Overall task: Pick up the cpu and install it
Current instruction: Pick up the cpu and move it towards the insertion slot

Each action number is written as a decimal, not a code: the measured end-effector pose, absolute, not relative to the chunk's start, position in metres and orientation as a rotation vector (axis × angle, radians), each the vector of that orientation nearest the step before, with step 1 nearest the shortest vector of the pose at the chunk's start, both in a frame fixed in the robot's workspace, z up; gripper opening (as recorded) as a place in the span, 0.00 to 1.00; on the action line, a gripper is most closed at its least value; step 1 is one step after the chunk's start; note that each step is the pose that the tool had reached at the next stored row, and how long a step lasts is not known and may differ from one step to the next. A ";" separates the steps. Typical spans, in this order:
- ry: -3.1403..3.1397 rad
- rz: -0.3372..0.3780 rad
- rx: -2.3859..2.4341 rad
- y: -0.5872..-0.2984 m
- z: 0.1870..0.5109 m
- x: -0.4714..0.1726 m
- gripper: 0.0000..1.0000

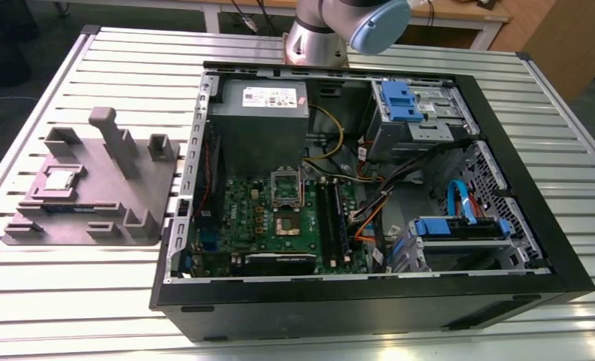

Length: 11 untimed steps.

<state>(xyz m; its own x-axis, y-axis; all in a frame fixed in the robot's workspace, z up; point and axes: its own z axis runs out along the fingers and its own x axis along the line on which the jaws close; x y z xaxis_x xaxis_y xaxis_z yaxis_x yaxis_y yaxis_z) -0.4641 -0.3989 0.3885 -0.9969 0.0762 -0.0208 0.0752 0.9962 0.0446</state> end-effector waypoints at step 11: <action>3.116 0.068 0.118 -0.399 0.388 -0.465 0.47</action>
